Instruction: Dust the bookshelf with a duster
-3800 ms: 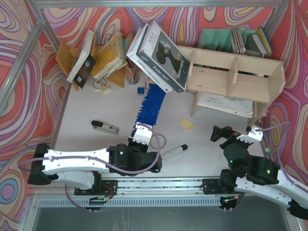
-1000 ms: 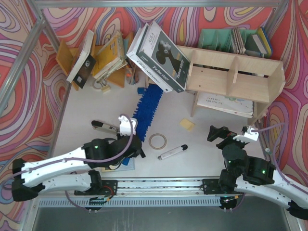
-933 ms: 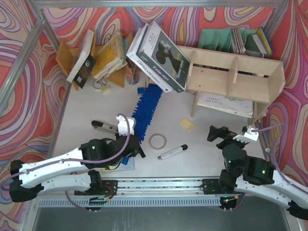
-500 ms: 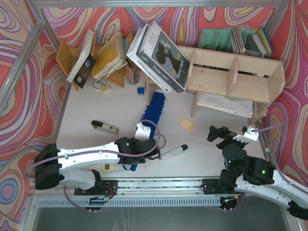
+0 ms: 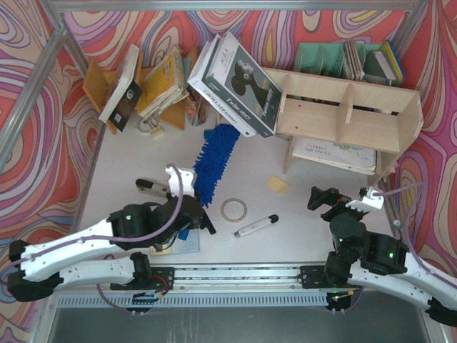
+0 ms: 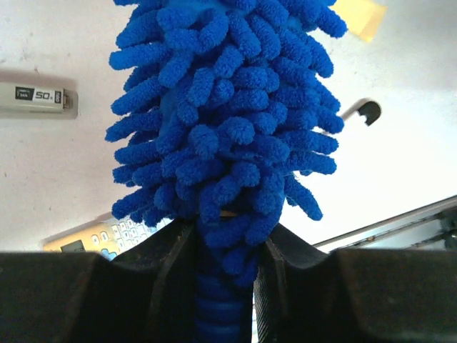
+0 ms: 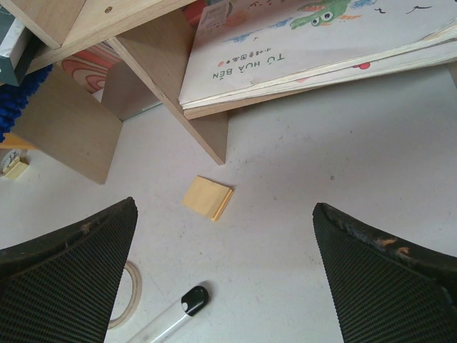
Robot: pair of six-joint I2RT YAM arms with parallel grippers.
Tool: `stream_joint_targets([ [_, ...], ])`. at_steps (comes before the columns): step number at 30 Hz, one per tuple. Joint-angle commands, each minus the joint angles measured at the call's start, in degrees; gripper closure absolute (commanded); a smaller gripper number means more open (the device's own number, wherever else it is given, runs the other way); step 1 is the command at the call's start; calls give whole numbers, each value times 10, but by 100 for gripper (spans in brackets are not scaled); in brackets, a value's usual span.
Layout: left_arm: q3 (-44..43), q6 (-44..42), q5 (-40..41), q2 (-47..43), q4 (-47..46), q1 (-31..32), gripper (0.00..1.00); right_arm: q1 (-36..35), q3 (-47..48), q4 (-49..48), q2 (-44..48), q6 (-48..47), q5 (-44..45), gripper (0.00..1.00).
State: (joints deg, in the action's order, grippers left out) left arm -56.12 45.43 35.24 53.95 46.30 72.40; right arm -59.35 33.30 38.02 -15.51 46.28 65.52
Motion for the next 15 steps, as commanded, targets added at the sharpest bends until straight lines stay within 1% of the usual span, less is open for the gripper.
stream_joint_targets([
  [1, 21, -8, 76, -43, -22, -4, 100, -3, -2, -1, 3, -1, 8, 1],
  [5, 44, 32, 46, -11, -12, -3, 100, -3, -2, -4, 0, -4, 9, 1],
  [8, 59, 69, 8, 51, -14, -4, 100, -3, -1, -4, -2, -4, 9, 1],
  [11, 56, 92, -37, 120, -14, -4, 100, -4, -1, -4, -2, -4, 9, 1],
  [13, 47, 101, -52, 158, -8, -4, 100, -4, -2, -4, -3, -4, 10, 1],
  [15, 37, 98, -51, 177, -8, -4, 100, -3, -1, -4, -3, -4, 10, 1],
])
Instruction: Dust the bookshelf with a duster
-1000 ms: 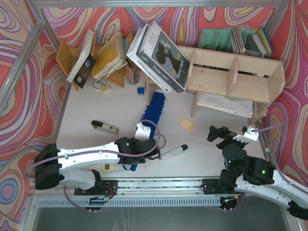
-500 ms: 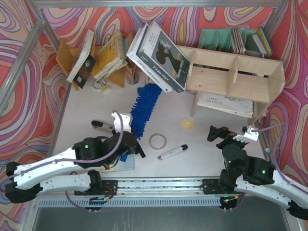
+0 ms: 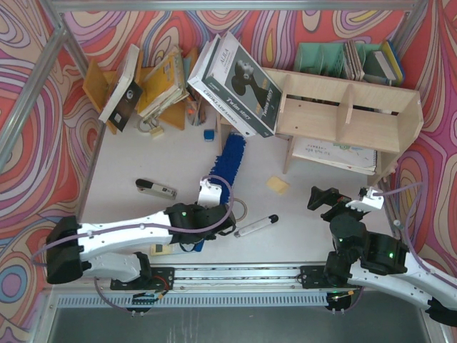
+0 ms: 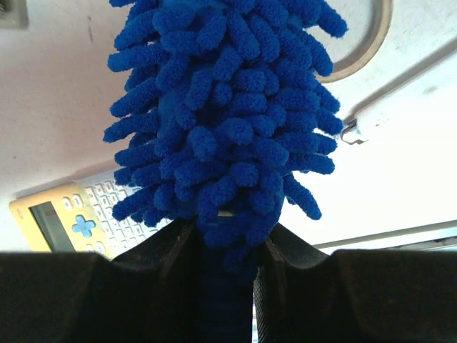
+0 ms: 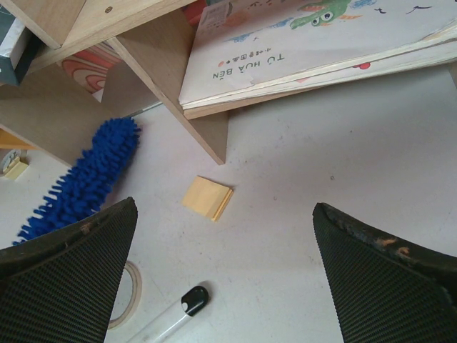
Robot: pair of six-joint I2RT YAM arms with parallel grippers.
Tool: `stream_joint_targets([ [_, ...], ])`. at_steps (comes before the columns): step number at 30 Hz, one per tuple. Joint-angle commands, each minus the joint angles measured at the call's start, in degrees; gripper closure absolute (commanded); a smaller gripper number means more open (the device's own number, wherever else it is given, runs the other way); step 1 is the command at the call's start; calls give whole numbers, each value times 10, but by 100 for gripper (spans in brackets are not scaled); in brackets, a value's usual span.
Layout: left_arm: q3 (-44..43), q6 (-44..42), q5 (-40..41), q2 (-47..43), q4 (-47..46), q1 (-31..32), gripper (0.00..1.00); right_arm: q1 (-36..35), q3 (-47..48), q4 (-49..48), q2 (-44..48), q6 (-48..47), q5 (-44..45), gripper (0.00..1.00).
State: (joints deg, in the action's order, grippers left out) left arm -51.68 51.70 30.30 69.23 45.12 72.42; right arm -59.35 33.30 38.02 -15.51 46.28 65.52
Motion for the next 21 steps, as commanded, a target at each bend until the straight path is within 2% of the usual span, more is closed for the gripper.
stream_joint_targets([
  [1, -11, 33, 4, 23, 3, -4, 100, -4, -1, -4, -3, -5, 10, 1],
  [7, -42, -2, 72, -37, 1, -4, 100, -3, -1, -3, 0, -4, 9, 1],
  [13, -57, -58, 126, -142, -10, -4, 100, -3, -2, -4, 6, -4, 9, 1],
  [17, -45, -84, 119, -176, -54, -4, 100, -3, -3, -5, 7, -4, 9, 1],
  [21, -27, -101, 74, -156, -124, -4, 100, -3, -2, -4, 6, -4, 8, 1],
])
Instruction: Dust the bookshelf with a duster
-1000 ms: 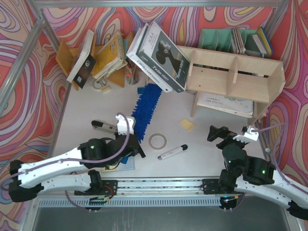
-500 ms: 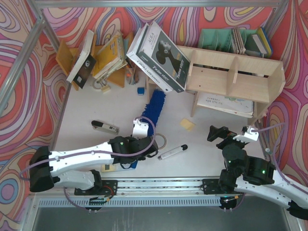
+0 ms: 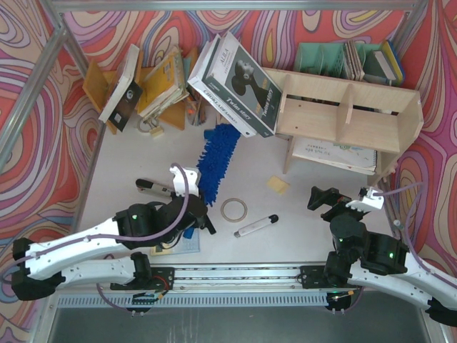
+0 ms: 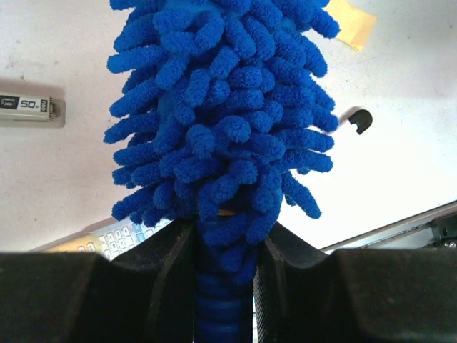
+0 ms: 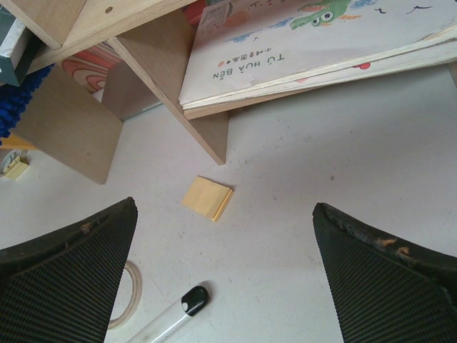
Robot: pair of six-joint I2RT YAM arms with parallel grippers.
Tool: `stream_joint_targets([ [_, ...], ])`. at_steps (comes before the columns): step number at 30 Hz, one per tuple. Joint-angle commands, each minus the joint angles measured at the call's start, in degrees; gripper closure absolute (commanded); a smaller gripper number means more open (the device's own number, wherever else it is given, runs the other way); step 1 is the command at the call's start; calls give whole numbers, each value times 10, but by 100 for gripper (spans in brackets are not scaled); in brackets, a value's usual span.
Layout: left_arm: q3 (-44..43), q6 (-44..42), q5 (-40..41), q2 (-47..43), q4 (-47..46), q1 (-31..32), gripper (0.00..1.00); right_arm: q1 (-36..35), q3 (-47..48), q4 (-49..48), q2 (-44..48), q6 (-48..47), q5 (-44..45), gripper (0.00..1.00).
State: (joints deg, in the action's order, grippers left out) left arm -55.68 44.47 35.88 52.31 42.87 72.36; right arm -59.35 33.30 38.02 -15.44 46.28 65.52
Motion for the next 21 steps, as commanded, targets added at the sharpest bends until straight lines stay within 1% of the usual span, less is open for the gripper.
stream_joint_targets([
  [1, 15, -28, 10, 21, -117, -3, 100, -3, -2, -4, 6, -4, 8, 1],
  [4, 9, -36, -5, 59, -160, 7, 100, -3, -3, -4, 5, -4, 8, 1],
  [10, -48, -58, -8, 155, -223, 58, 100, -3, -3, -5, 4, -4, 9, 1],
  [13, -85, -63, -3, 204, -228, 90, 100, -3, -3, -4, 4, -3, 10, 1],
  [16, -113, -59, -7, 251, -222, 104, 100, -3, -5, -5, 4, -2, 9, 1],
  [19, -120, -48, -5, 266, -209, 107, 100, -3, -5, -4, 5, -2, 9, 1],
  [21, -116, -37, 16, 261, -192, 107, 100, -3, -5, -3, 6, -2, 9, 1],
])
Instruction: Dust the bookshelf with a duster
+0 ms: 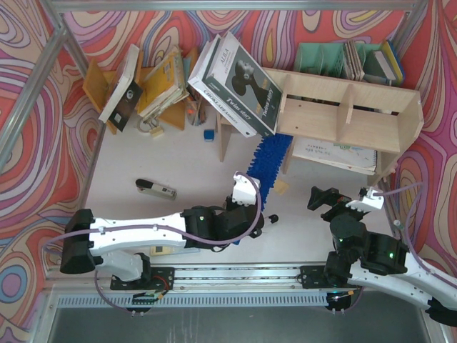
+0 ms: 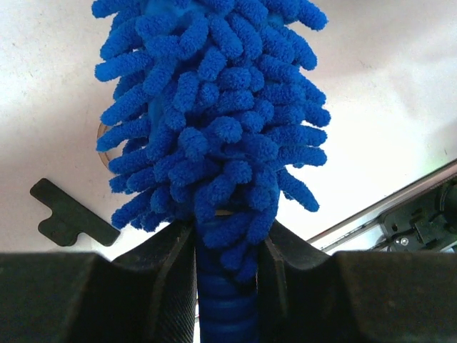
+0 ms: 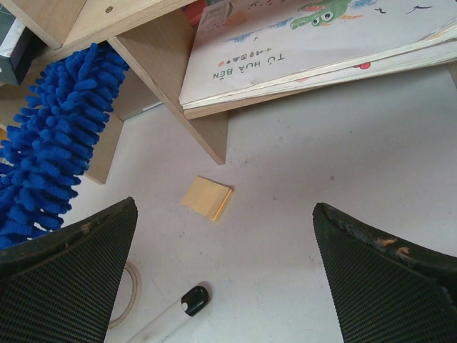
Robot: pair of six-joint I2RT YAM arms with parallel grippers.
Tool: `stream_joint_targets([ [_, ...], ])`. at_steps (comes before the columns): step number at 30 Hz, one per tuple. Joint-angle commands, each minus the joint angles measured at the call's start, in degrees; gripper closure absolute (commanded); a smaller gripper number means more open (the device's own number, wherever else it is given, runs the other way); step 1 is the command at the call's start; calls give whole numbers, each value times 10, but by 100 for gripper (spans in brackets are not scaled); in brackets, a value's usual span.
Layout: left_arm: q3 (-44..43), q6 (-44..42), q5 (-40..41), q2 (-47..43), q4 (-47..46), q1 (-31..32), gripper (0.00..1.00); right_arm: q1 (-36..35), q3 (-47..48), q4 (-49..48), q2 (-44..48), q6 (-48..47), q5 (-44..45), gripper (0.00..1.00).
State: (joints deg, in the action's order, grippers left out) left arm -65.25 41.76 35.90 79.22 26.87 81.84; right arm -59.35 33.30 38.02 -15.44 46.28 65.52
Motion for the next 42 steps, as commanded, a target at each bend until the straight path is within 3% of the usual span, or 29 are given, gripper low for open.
stream_joint_targets([
  [1, -16, -4, 29, -16, -23, 12, 100, -3, -5, -4, 7, -2, 9, 1],
  [7, 11, 12, 25, -29, -42, 12, 100, -3, -5, -6, 6, -3, 10, 1],
  [15, -16, 81, -56, 123, 8, 12, 100, -3, -3, -1, 4, 2, 9, 1],
  [19, -44, 92, -58, 168, 47, 10, 100, -4, -4, -1, 4, 1, 9, 1],
  [28, -58, 31, 37, 59, 40, 10, 100, -3, -4, -1, 7, 2, 9, 1],
  [34, 15, 12, 53, -40, -62, 11, 100, -3, -4, -1, 6, 1, 10, 1],
  [42, -31, 43, -35, 65, 12, 10, 100, -3, -3, -2, 0, 0, 12, 1],
])
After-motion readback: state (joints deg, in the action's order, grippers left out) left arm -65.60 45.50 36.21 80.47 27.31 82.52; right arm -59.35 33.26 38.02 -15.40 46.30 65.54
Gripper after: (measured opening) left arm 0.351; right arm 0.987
